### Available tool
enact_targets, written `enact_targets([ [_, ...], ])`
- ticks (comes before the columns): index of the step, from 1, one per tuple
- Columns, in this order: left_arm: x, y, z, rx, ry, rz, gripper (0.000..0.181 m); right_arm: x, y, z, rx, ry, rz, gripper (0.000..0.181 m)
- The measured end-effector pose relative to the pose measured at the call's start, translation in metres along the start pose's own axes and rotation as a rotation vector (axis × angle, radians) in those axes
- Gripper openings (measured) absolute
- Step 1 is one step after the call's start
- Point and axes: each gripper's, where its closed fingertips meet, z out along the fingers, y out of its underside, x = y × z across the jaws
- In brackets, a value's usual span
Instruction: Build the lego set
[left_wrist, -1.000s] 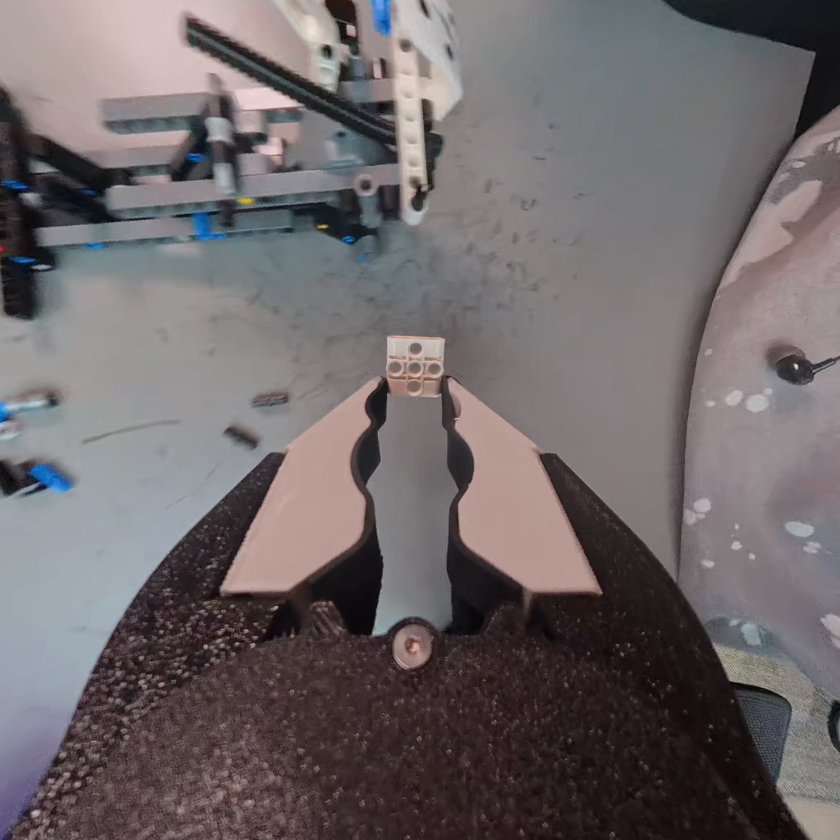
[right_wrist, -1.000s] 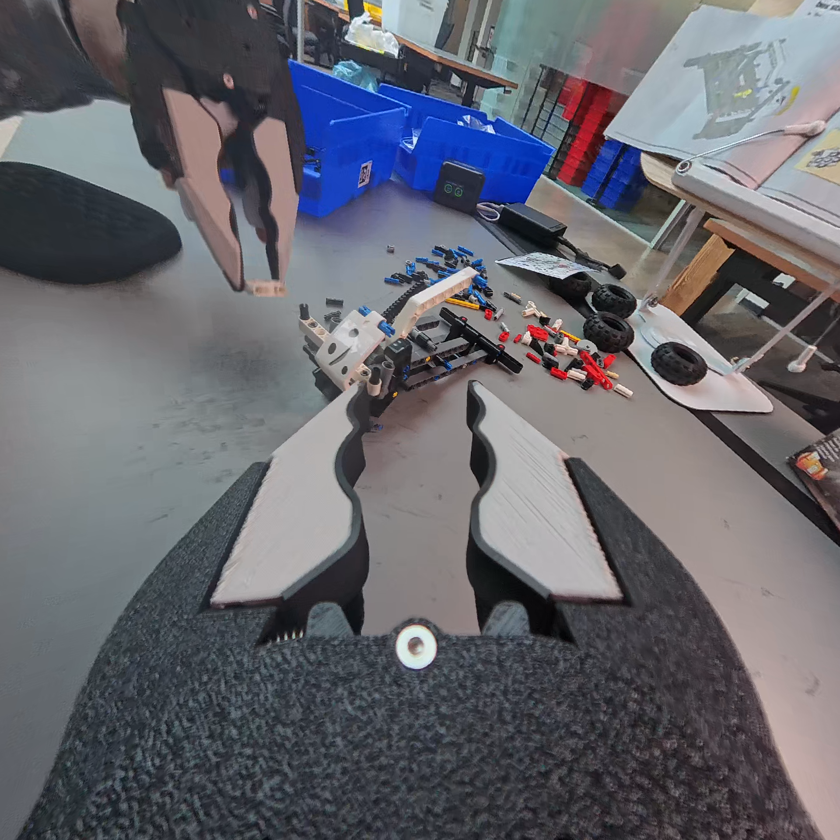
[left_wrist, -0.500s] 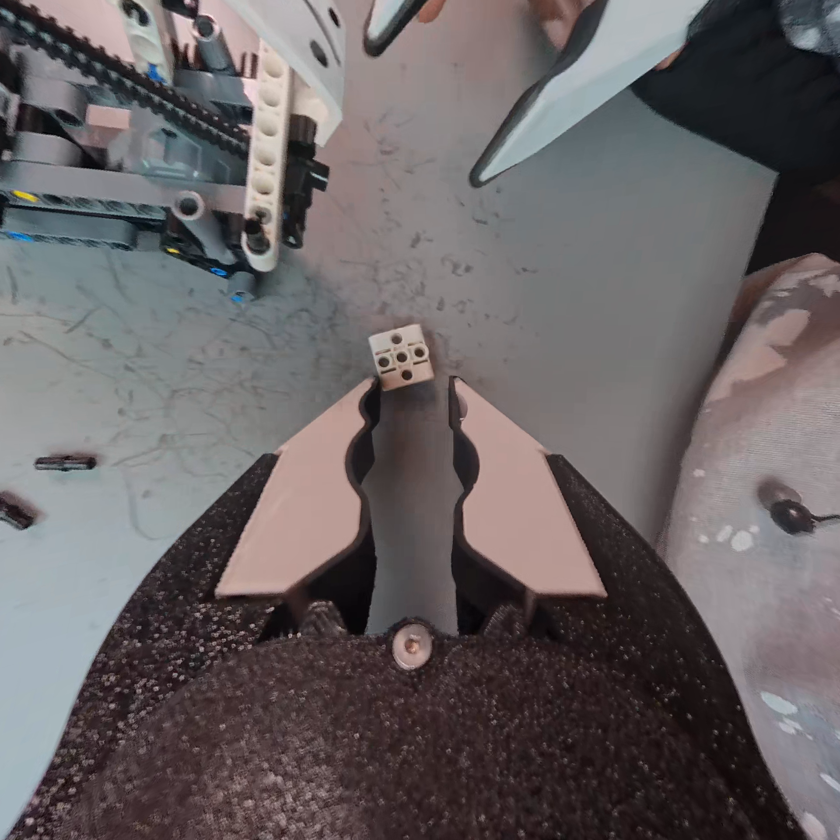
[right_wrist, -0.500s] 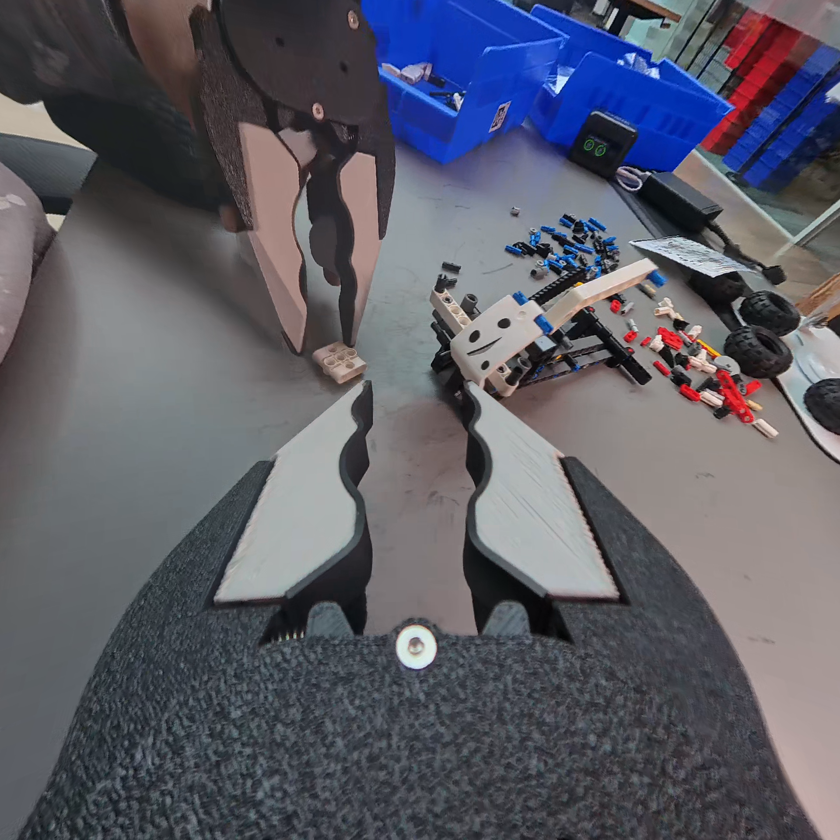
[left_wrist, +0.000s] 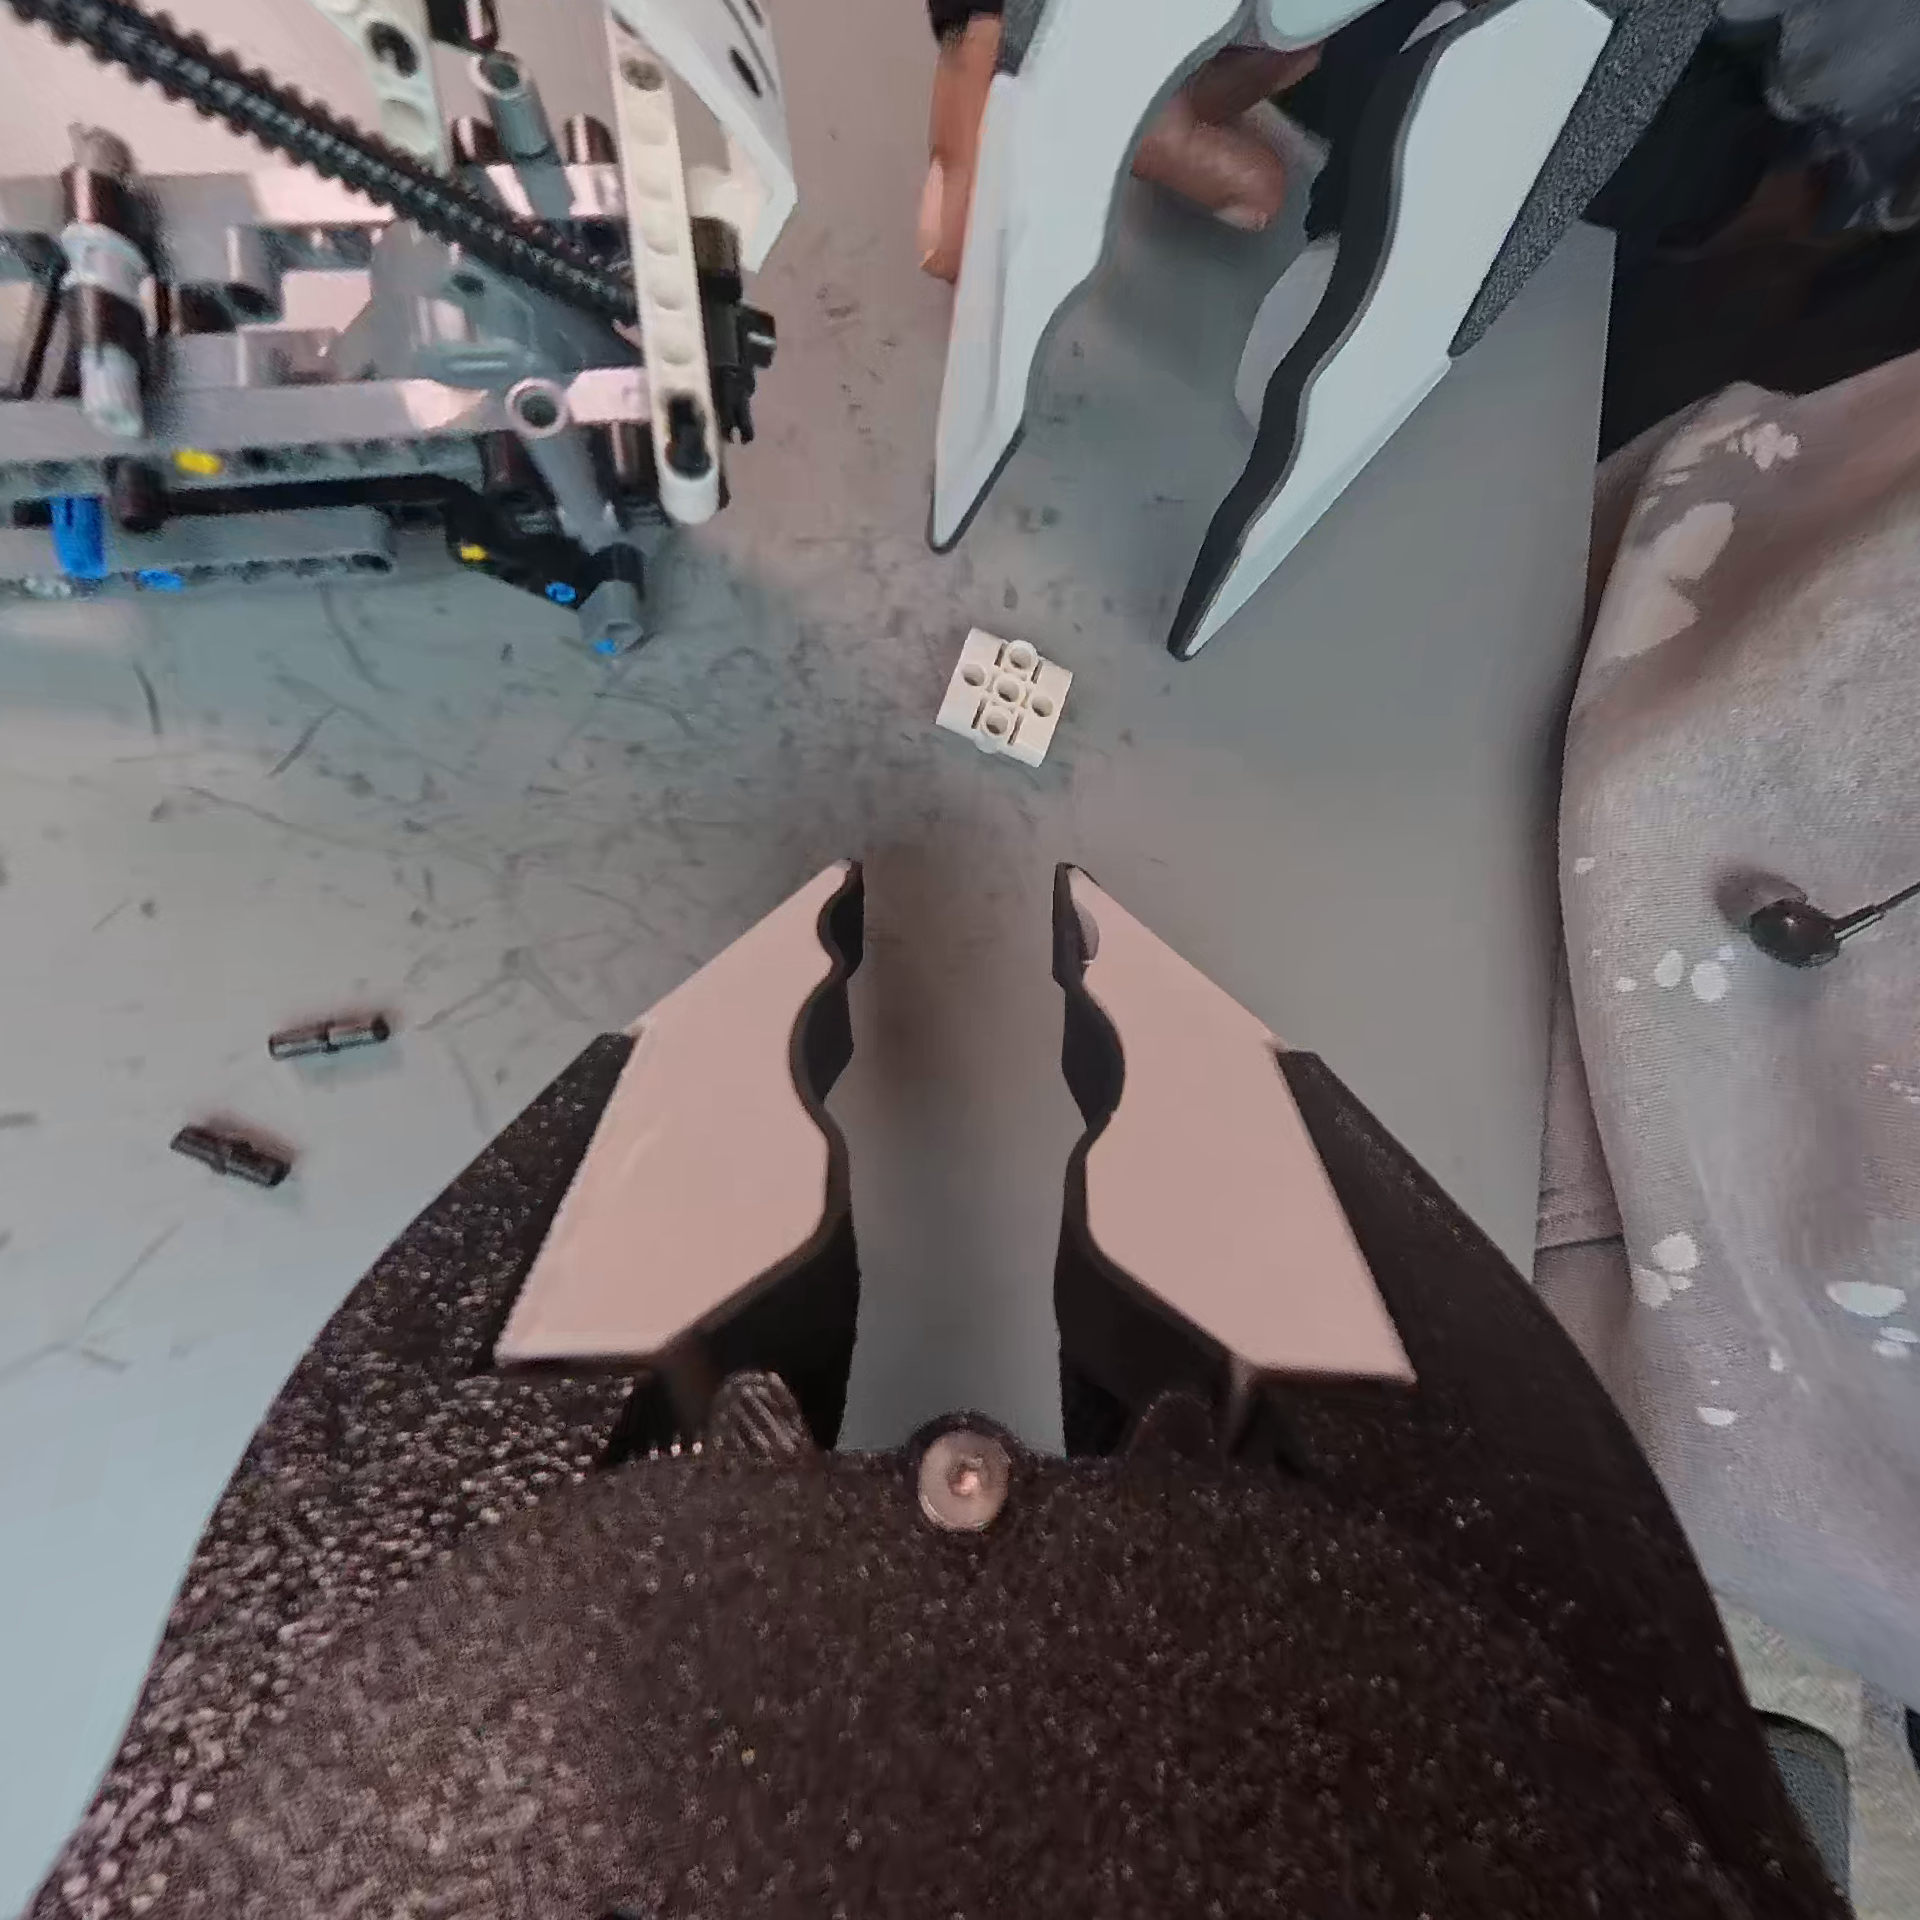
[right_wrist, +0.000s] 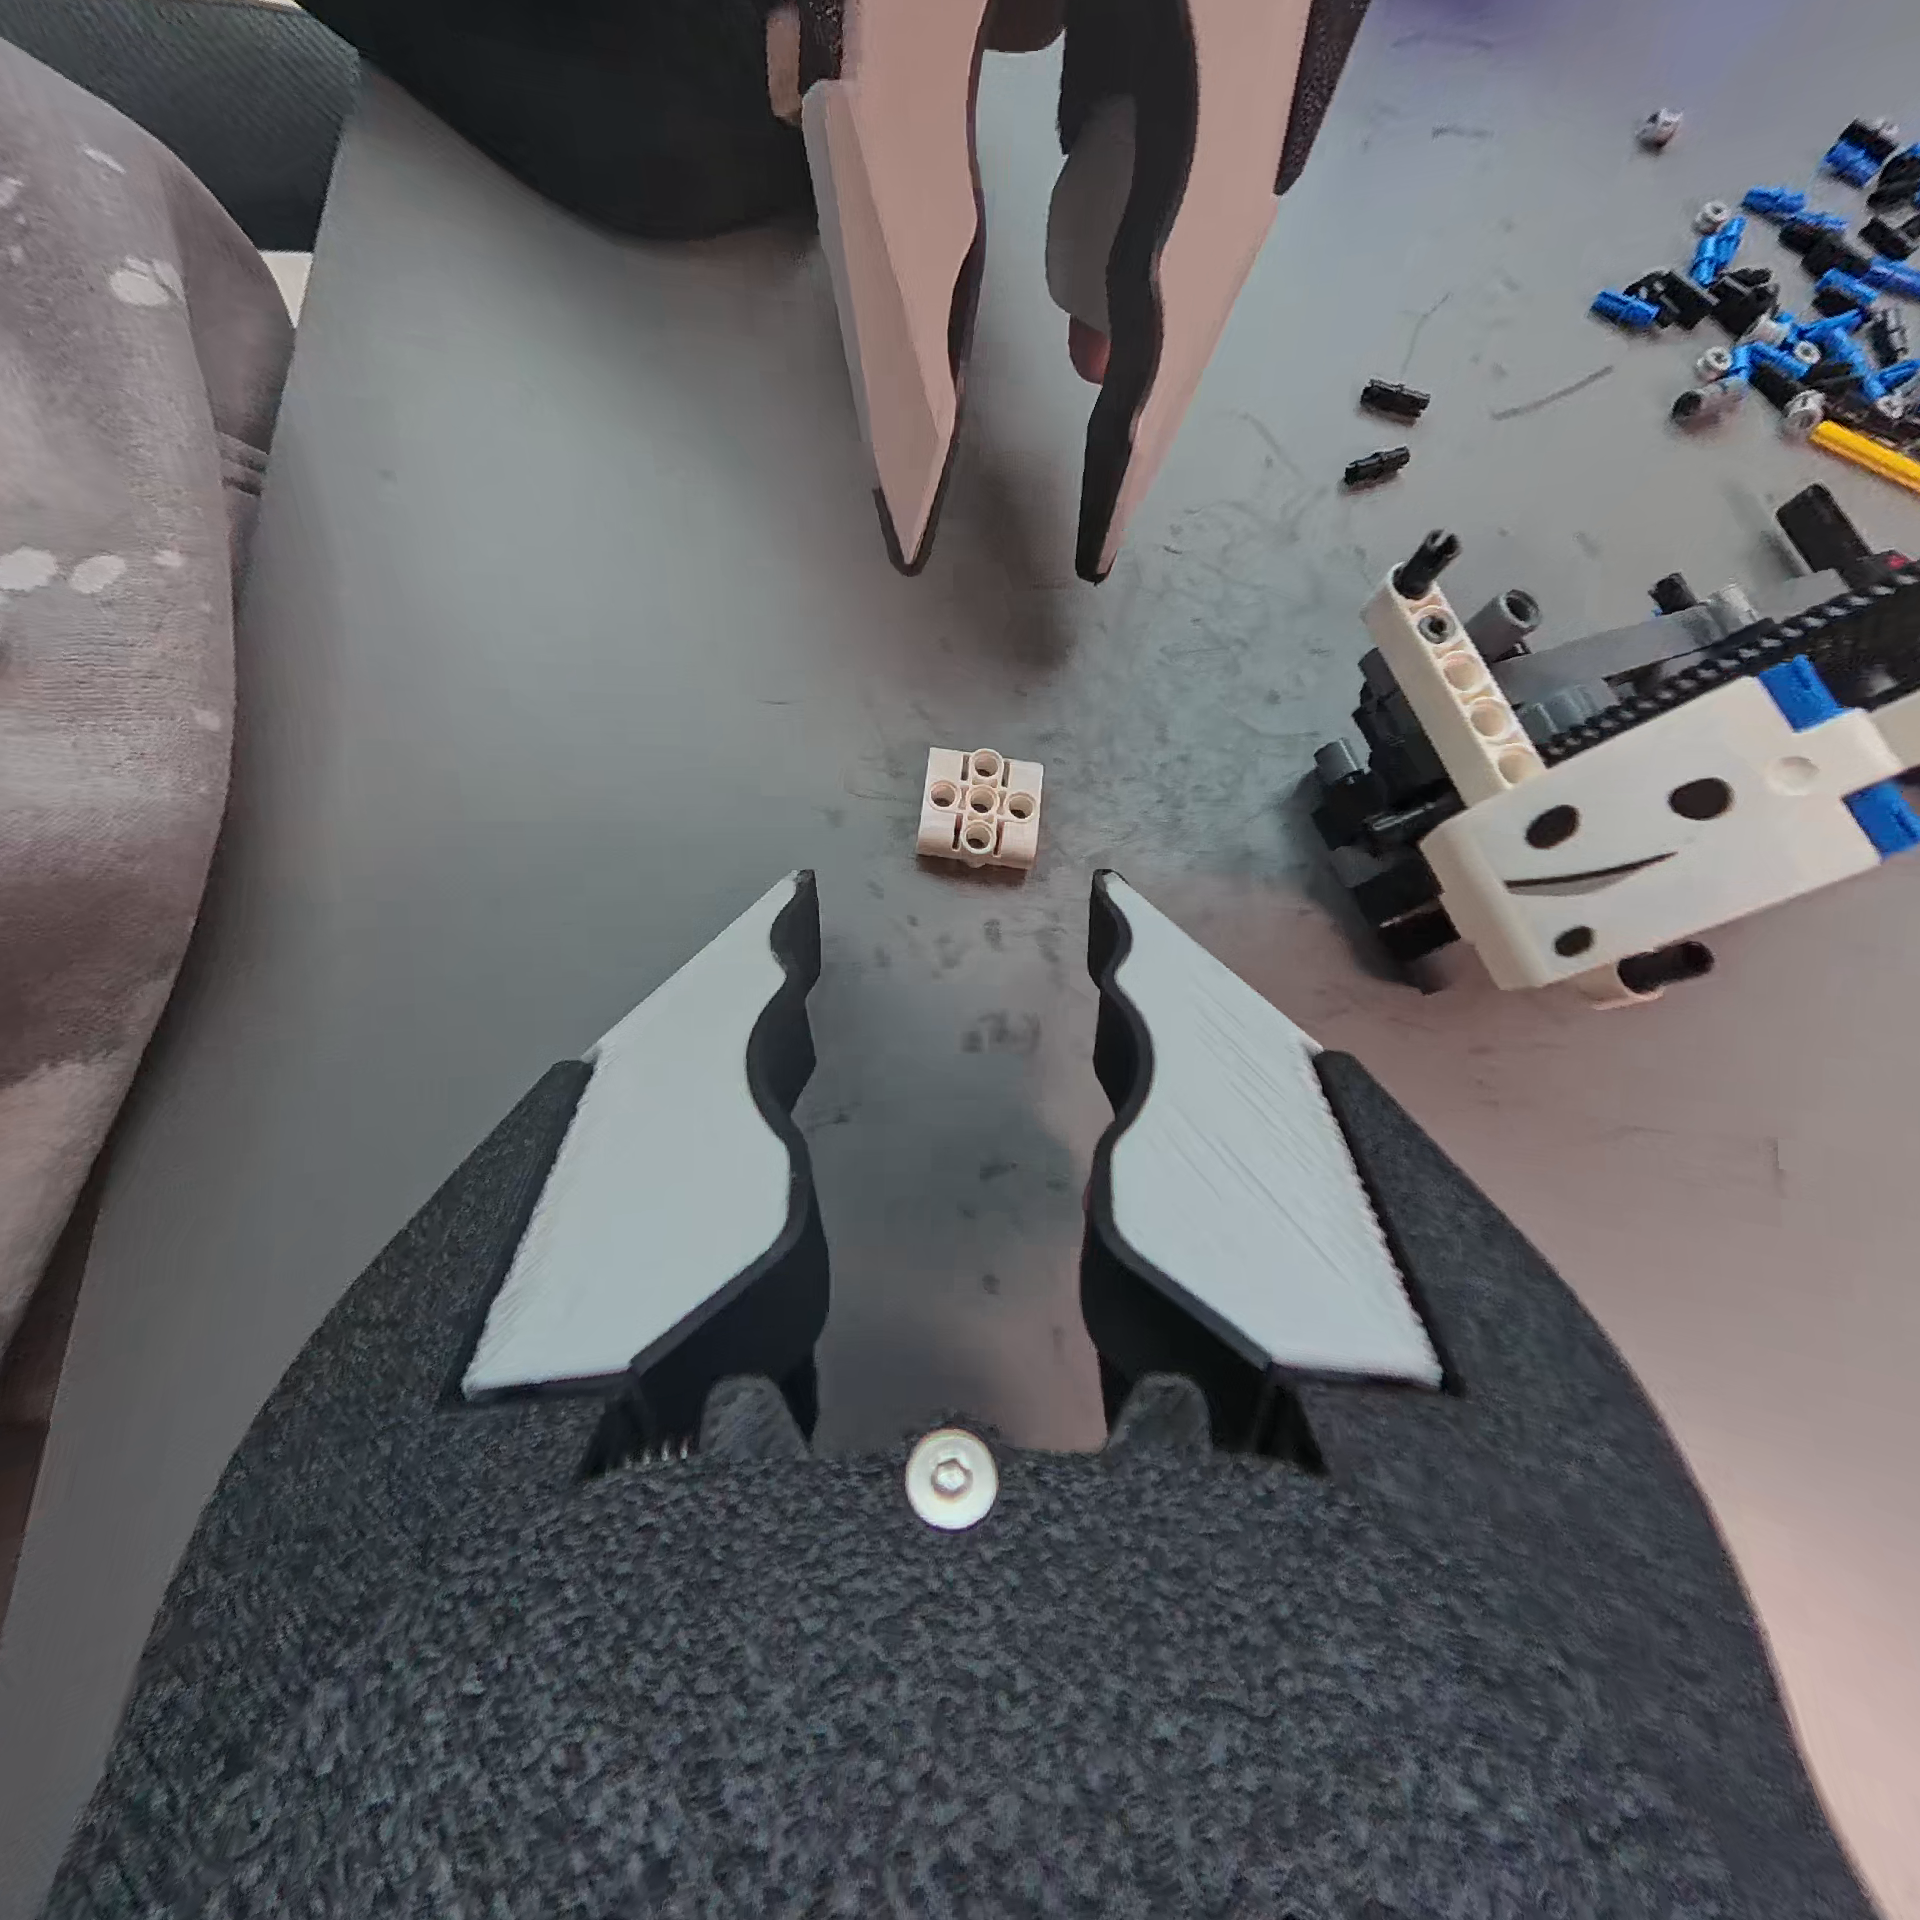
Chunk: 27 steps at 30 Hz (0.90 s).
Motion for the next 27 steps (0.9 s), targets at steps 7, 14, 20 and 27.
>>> enact_targets([
  [7, 0.008, -0.021, 0.026, -0.041, 0.066, 0.223, 0.036, 0.002, 0.001, 0.015, -0.113, -0.069, 0.013, 0.039],
  [14, 0.006, -0.019, 0.037, 0.022, 0.012, 0.206, 0.031, 0.019, 0.002, 0.015, -0.105, -0.116, -0.074, 0.013],
  [20, 0.002, -0.019, 0.037, 0.034, -0.047, 0.218, 0.025, 0.039, 0.019, -0.017, -0.09, -0.064, 0.01, 0.02],
  [27, 0.002, -0.022, 0.039, 0.067, -0.014, 0.182, 0.024, 0.099, -0.011, -0.046, 0.172, 0.219, 0.114, 0.079],
])
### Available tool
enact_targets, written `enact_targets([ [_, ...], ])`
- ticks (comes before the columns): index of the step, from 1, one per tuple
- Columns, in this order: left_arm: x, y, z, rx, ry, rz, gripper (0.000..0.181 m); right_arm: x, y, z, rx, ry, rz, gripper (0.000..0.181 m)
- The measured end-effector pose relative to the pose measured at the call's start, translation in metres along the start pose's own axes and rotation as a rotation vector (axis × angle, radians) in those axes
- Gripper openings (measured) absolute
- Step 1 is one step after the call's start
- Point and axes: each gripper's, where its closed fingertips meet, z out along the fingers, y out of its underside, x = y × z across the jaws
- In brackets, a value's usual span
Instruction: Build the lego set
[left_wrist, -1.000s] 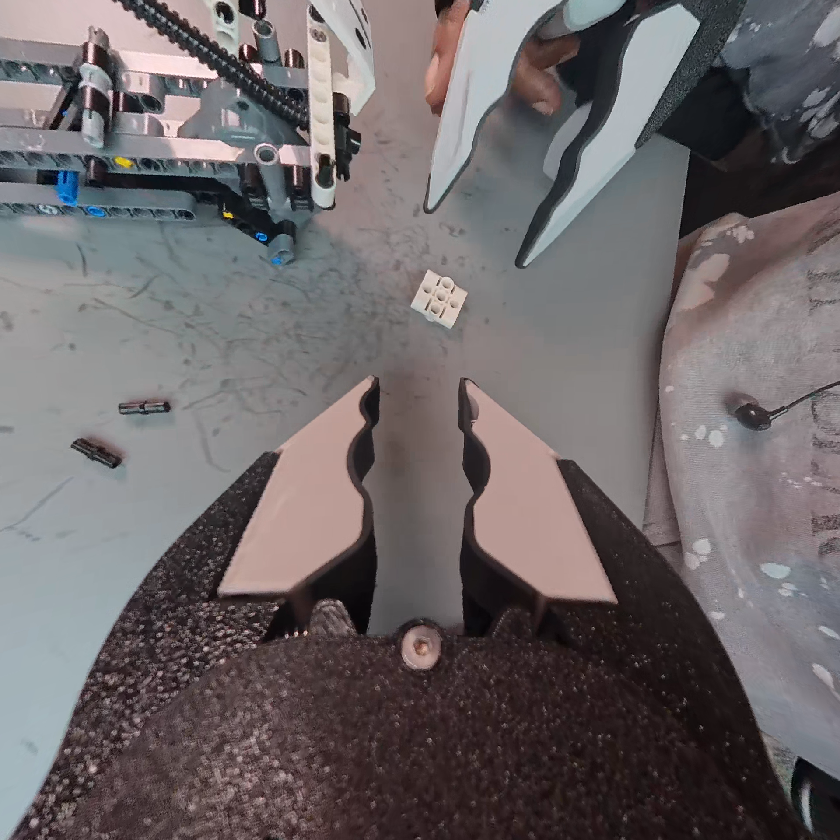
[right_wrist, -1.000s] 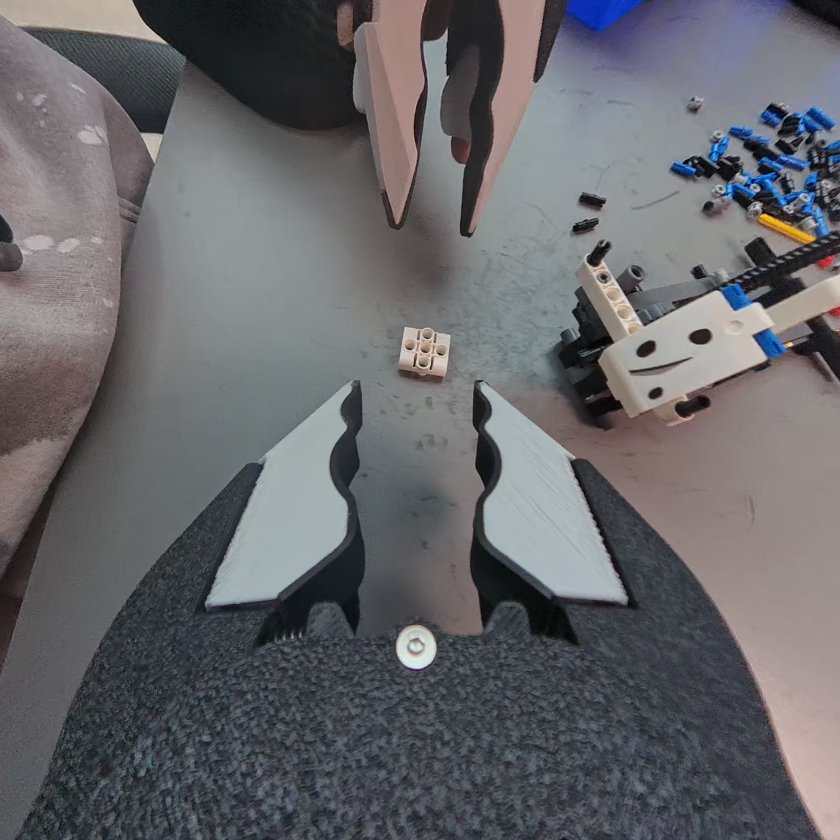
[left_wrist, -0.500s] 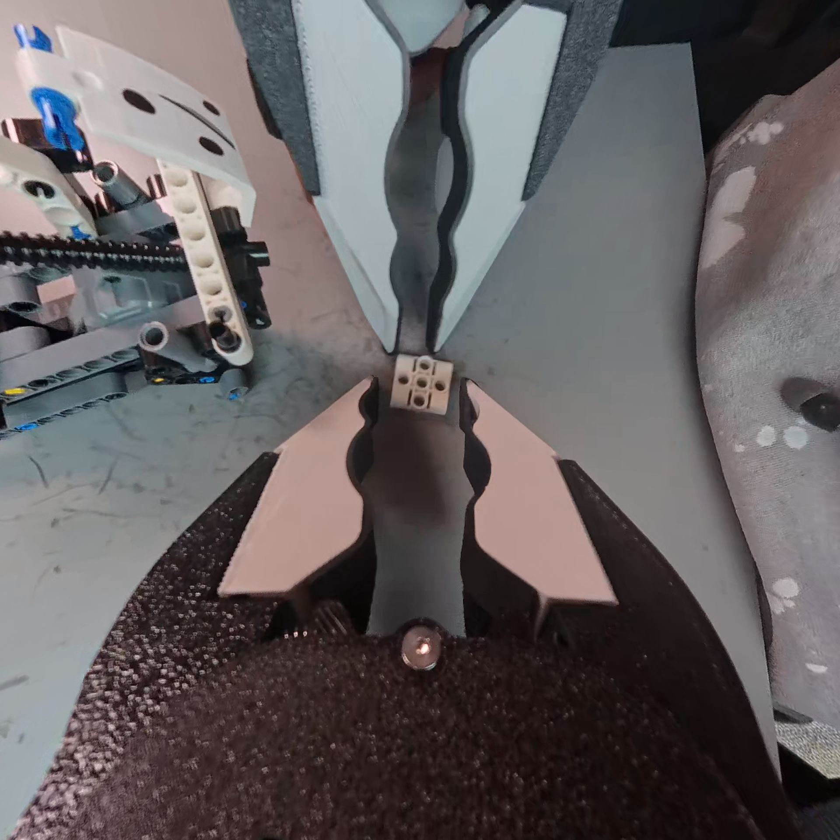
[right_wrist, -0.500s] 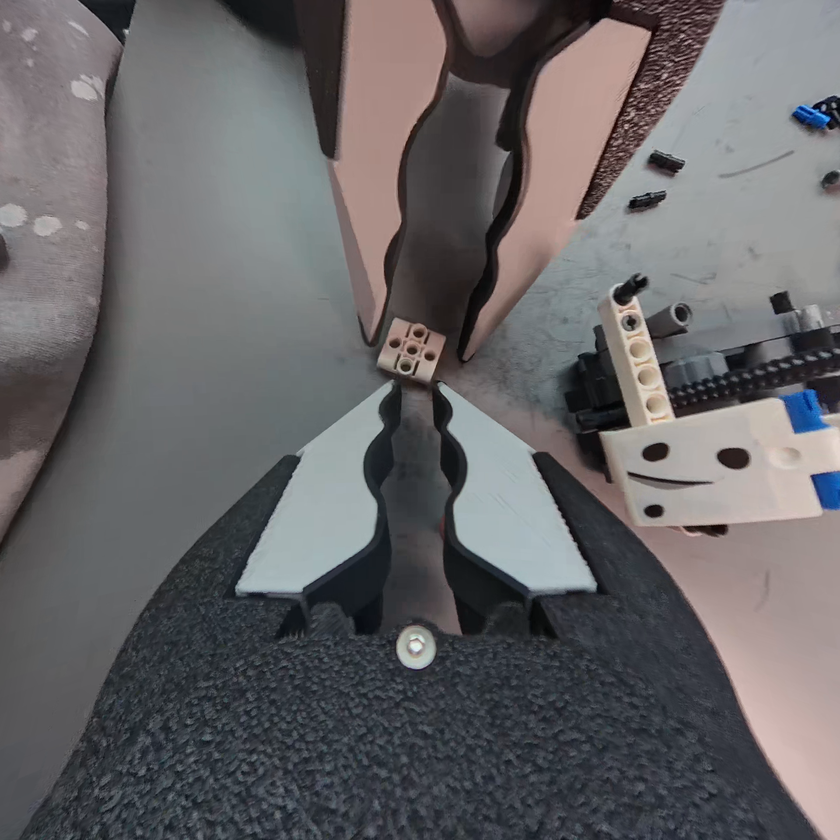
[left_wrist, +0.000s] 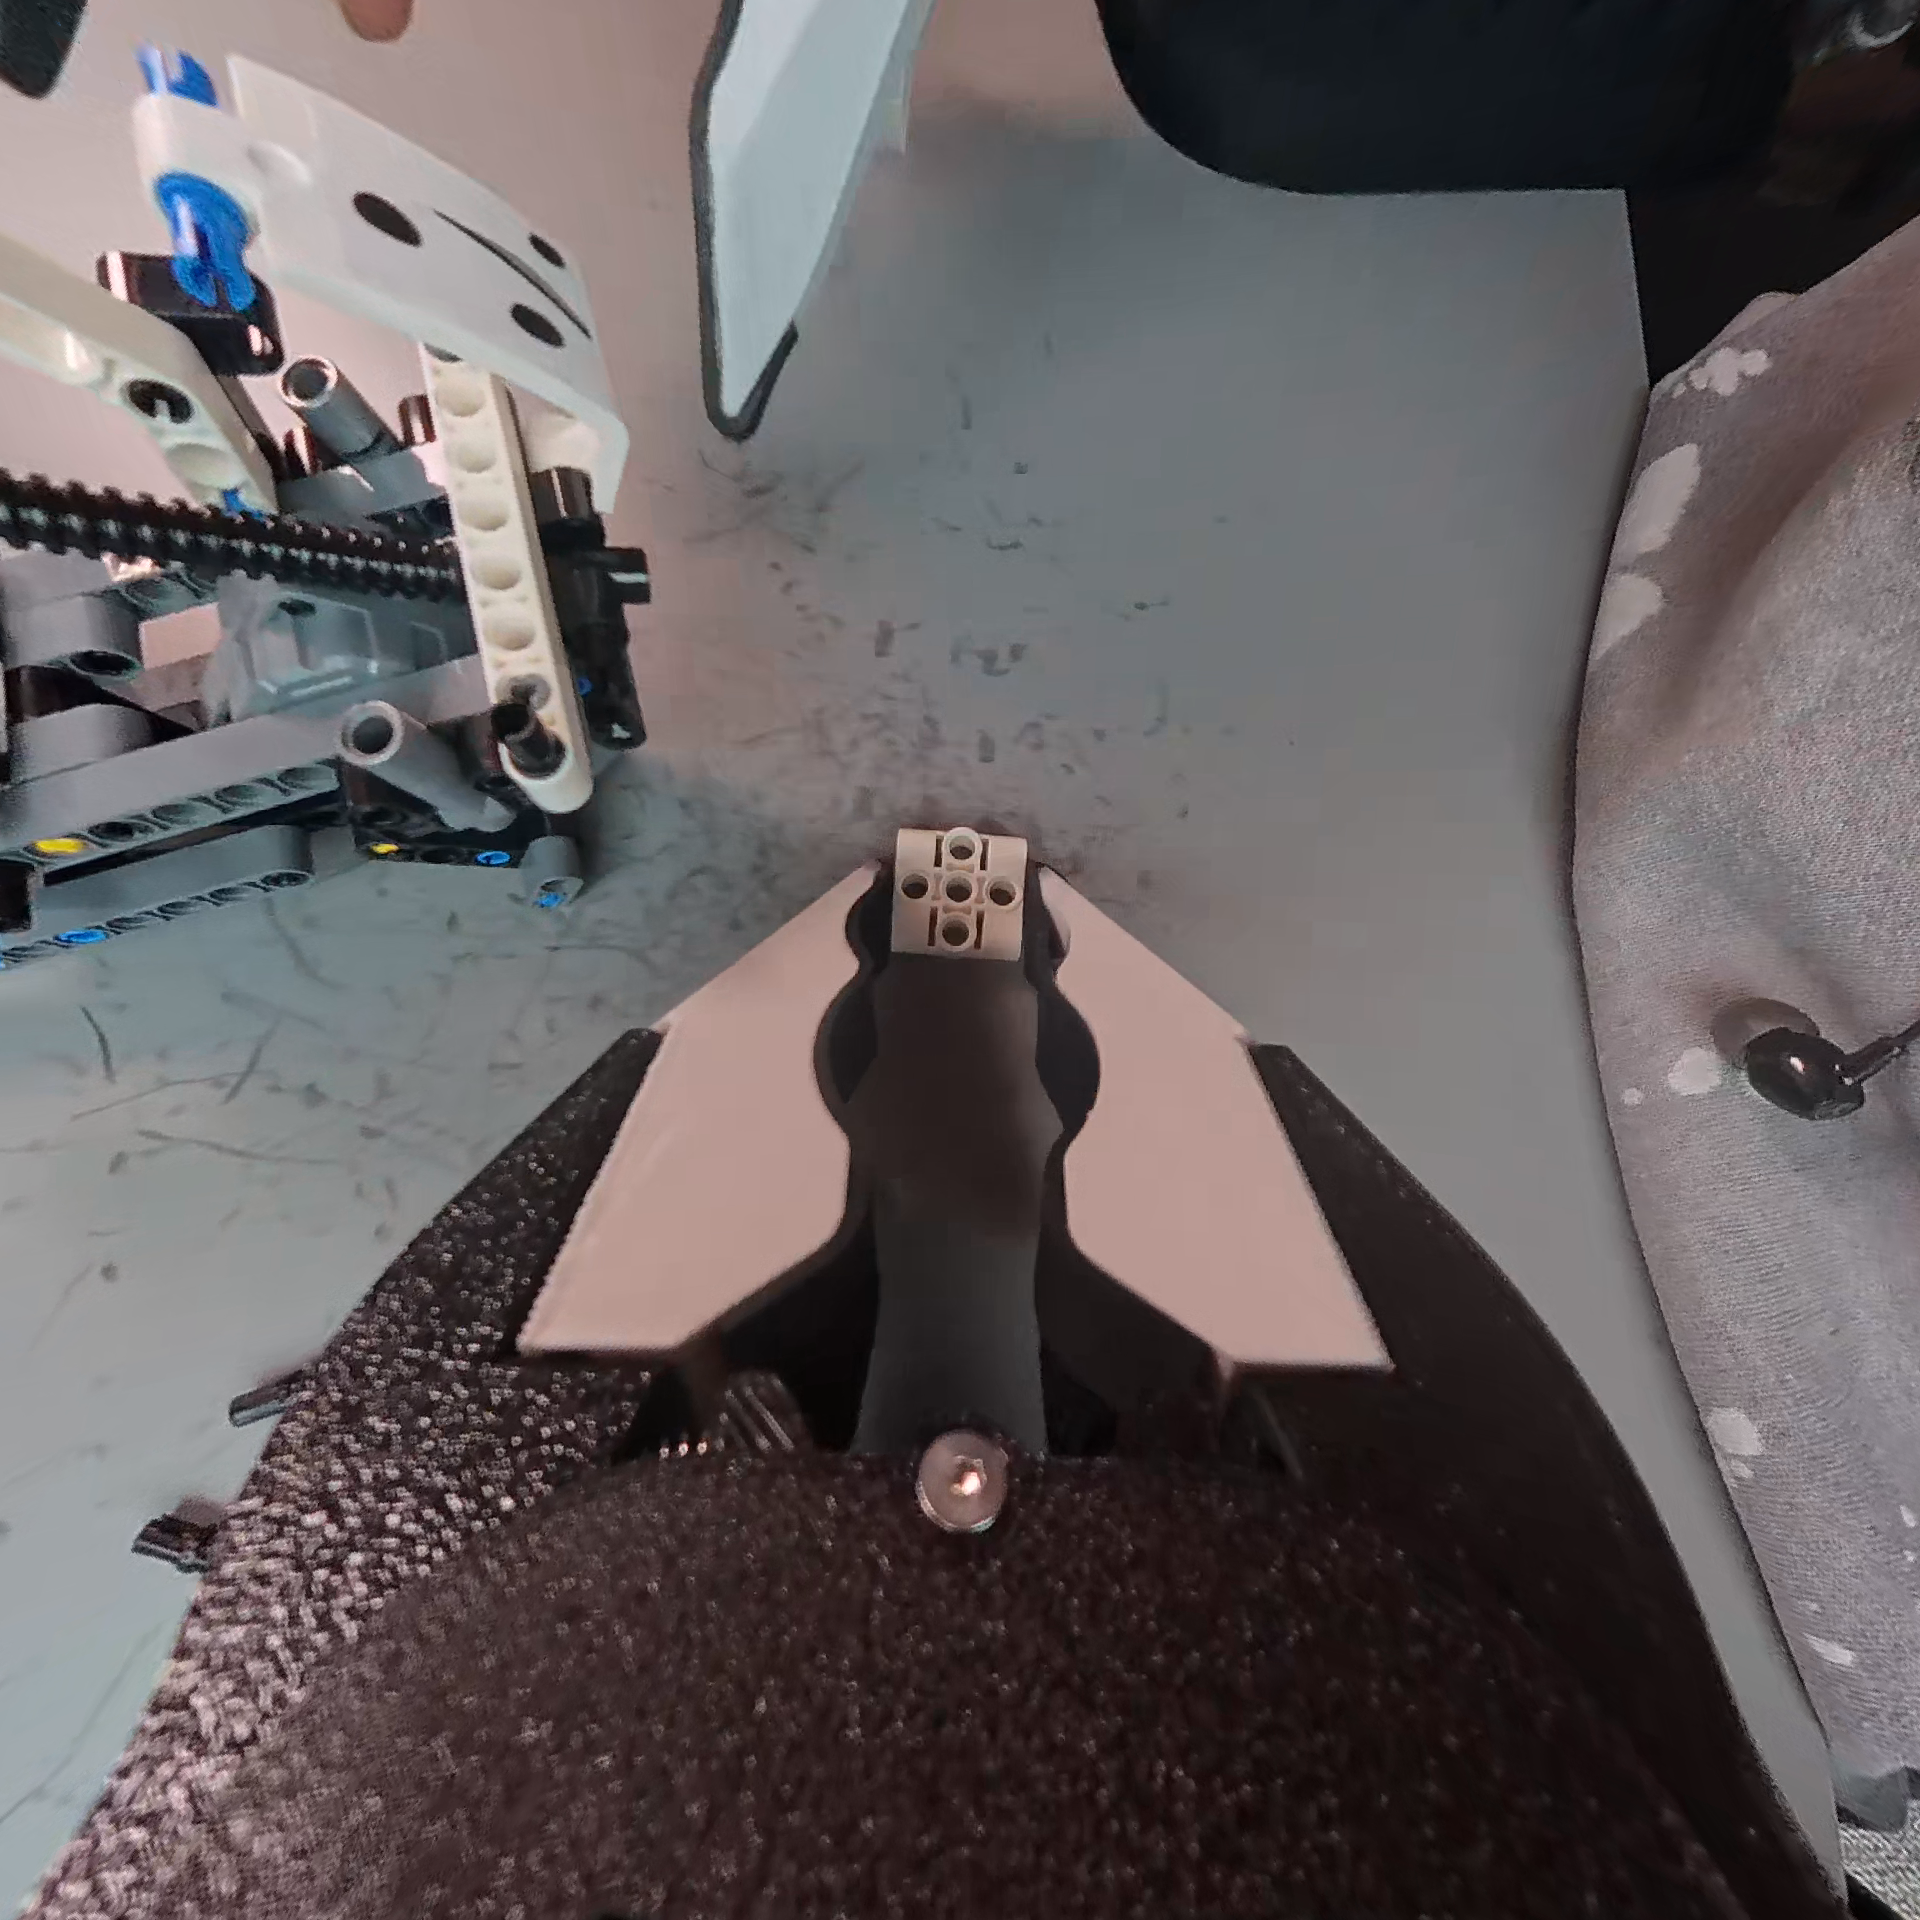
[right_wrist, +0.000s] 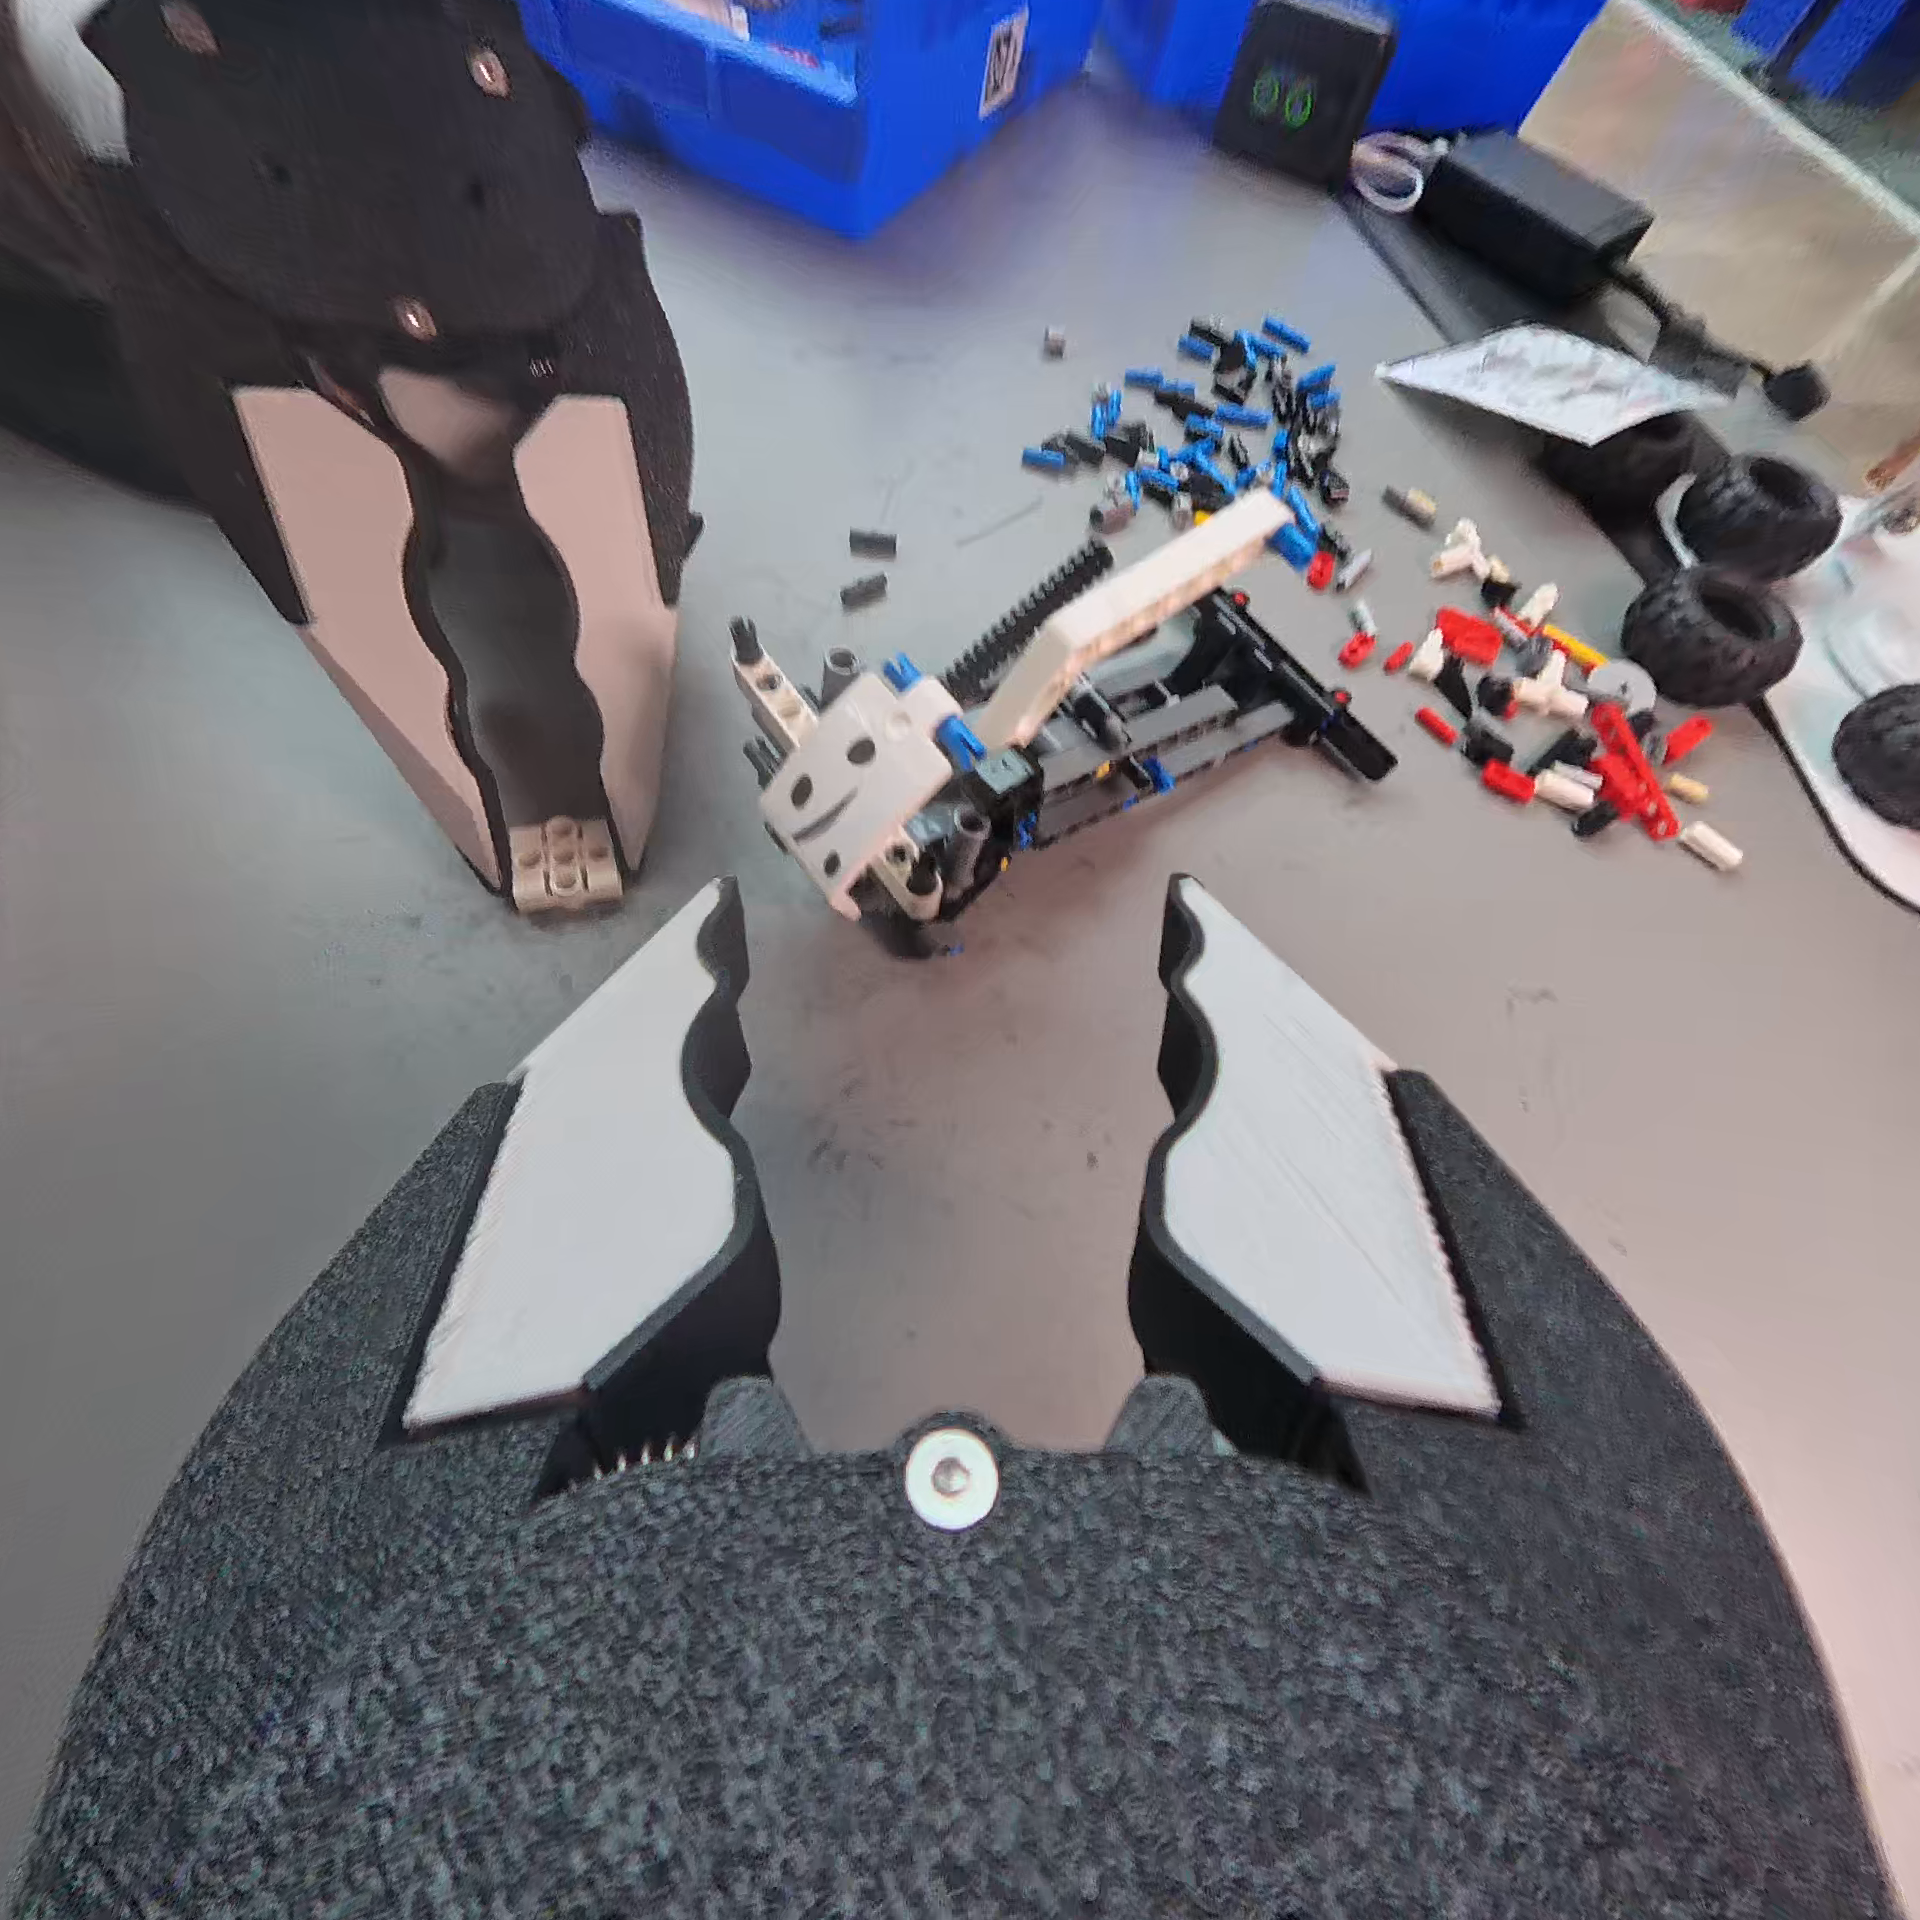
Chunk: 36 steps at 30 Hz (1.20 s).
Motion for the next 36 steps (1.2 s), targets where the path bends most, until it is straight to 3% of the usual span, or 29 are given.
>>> enact_targets([
  [2, 0.0, 0.0, 0.001, 0.005, -0.007, 0.01, 0.025, -0.005, -0.005, 0.015, -0.004, 0.022, -0.053, 0.074],
  [4, 0.0, 0.0, 0.001, 0.007, -0.018, 0.023, 0.025, -0.008, 0.005, 0.03, -0.074, 0.035, -0.139, 0.057],
  [8, 0.0, 0.0, 0.001, 0.009, -0.031, 0.039, 0.025, -0.009, 0.006, 0.031, -0.058, 0.01, -0.165, 0.048],
  [10, 0.0, 0.0, 0.001, 0.009, -0.029, 0.038, 0.025, -0.007, 0.011, 0.024, -0.066, -0.002, -0.178, 0.047],
  [14, 0.0, 0.0, 0.001, 0.009, -0.025, 0.033, 0.025, 0.0, 0.029, -0.008, -0.125, -0.05, -0.212, 0.017],
  [17, 0.0, 0.0, 0.001, 0.01, -0.018, 0.029, 0.025, 0.047, 0.045, -0.04, -0.194, 0.109, -0.157, 0.004],
  [19, 0.0, 0.0, 0.001, 0.01, -0.014, 0.028, 0.025, 0.06, 0.043, -0.059, -0.189, 0.155, -0.107, 0.013],
  [21, 0.0, 0.0, 0.001, 0.01, -0.008, 0.023, 0.025, 0.054, 0.02, -0.064, -0.098, 0.147, -0.009, 0.045],
  [23, 0.0, -0.001, 0.001, 0.011, -0.003, 0.019, 0.025, 0.042, 0.001, -0.049, -0.043, 0.151, 0.141, 0.088],
  [25, 0.0, -0.001, 0.001, 0.011, 0.0, 0.017, 0.025, 0.029, -0.011, -0.022, 0.002, 0.182, 0.327, 0.103],
  [27, -0.001, -0.001, 0.001, 0.011, -0.007, 0.023, 0.025, 0.011, -0.013, 0.009, 0.015, 0.183, 0.464, 0.108],
  [29, -0.001, -0.001, 0.001, 0.008, -0.022, 0.039, 0.025, 0.005, -0.005, 0.031, -0.017, 0.233, 0.442, 0.115],
  [30, -0.001, 0.0, 0.001, 0.008, -0.029, 0.047, 0.025, 0.002, -0.007, 0.035, -0.014, 0.199, 0.469, 0.104],
  [32, -0.001, 0.0, 0.001, 0.007, -0.038, 0.055, 0.025, 0.011, -0.011, 0.03, -0.007, 0.161, 0.472, 0.075],
  [36, -0.001, 0.0, 0.001, 0.008, -0.043, 0.059, 0.025, 0.032, 0.009, 0.004, -0.136, 0.096, 0.41, 0.072],
])
